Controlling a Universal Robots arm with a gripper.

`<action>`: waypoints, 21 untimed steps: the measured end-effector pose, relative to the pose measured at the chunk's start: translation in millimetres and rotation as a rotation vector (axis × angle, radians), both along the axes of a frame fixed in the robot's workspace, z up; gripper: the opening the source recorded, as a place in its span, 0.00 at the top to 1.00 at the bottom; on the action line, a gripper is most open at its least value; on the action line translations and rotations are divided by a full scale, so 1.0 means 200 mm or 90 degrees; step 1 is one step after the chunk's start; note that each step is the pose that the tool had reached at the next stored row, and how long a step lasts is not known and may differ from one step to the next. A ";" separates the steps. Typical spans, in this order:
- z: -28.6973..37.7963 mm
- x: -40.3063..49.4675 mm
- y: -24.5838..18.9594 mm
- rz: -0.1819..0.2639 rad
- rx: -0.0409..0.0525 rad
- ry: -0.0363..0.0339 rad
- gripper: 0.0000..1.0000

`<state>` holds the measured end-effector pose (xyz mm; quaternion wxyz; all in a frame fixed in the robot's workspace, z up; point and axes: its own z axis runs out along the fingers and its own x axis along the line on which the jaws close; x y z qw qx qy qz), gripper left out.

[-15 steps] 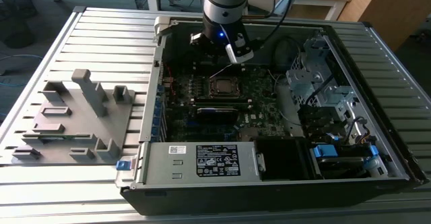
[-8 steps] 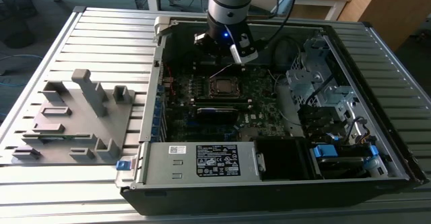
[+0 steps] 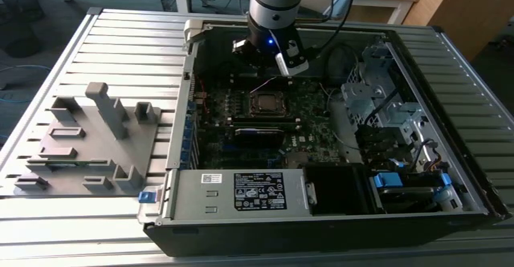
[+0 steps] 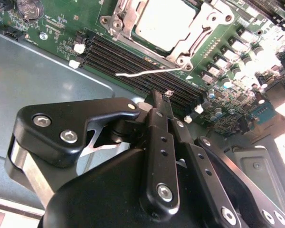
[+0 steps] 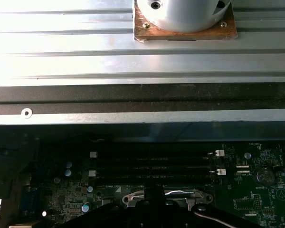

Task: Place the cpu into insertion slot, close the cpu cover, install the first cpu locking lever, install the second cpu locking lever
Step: 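Install the first cpu locking lever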

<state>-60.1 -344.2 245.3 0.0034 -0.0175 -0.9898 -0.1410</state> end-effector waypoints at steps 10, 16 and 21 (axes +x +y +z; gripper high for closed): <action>-0.006 0.011 0.000 0.000 0.0000 0.0000 0.90; -0.017 0.059 0.000 0.000 0.0001 0.0000 0.90; -0.025 0.071 0.000 0.000 -0.0049 0.0000 0.90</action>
